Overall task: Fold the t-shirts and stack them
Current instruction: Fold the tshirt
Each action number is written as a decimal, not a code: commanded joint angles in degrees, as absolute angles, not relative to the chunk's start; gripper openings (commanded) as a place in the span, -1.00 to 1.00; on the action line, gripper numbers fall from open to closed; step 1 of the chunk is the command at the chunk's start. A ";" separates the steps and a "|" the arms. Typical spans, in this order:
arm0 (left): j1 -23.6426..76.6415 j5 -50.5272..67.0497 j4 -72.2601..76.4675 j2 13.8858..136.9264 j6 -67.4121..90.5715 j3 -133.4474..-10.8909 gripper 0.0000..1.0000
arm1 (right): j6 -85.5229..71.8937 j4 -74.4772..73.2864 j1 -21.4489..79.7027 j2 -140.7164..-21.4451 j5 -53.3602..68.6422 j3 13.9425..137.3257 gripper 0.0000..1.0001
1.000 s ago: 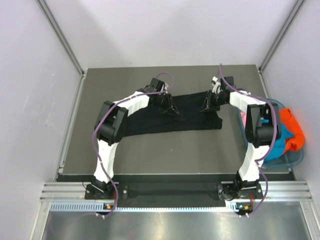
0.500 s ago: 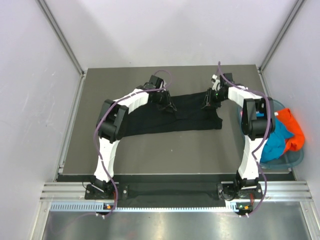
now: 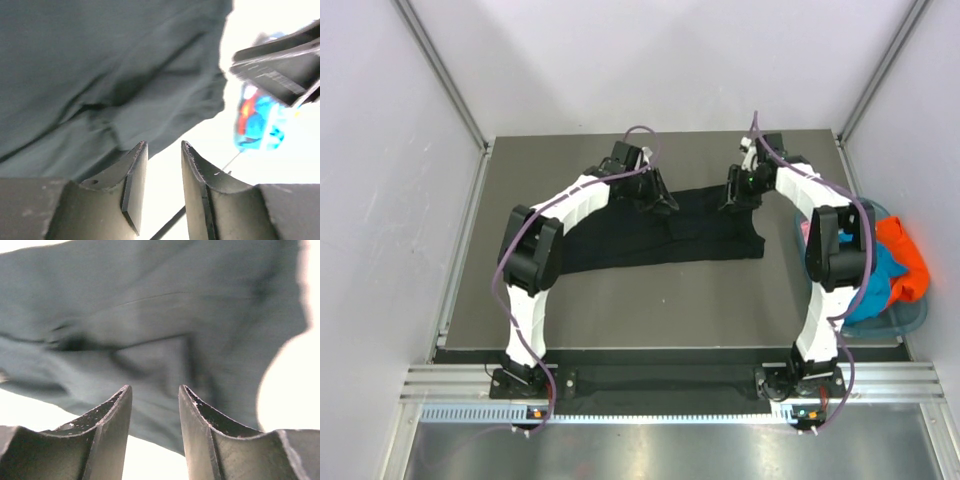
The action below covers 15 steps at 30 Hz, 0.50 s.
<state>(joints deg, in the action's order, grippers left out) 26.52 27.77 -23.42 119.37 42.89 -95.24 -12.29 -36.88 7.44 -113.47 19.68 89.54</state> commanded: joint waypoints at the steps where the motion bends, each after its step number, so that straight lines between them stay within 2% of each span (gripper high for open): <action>1: 27.86 33.83 -14.09 121.10 48.76 -94.22 -0.25 | -17.57 -33.15 10.02 -111.36 25.56 86.23 -0.15; 3: 28.65 35.59 -12.75 123.04 49.92 -94.66 -0.26 | -19.41 -29.72 10.19 -111.80 27.67 83.59 -0.16; 8: 28.74 34.99 -10.36 128.84 52.65 -92.55 -0.30 | -20.39 -28.04 9.32 -115.39 24.00 81.39 -0.17; 15: 28.13 28.31 -28.34 137.28 39.84 -104.75 -0.24 | -18.73 -29.26 8.26 -118.83 17.23 82.53 -0.16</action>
<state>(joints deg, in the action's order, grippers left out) 28.53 34.98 -18.39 134.10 48.16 -99.88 -20.10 -30.39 8.80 -116.77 23.86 81.47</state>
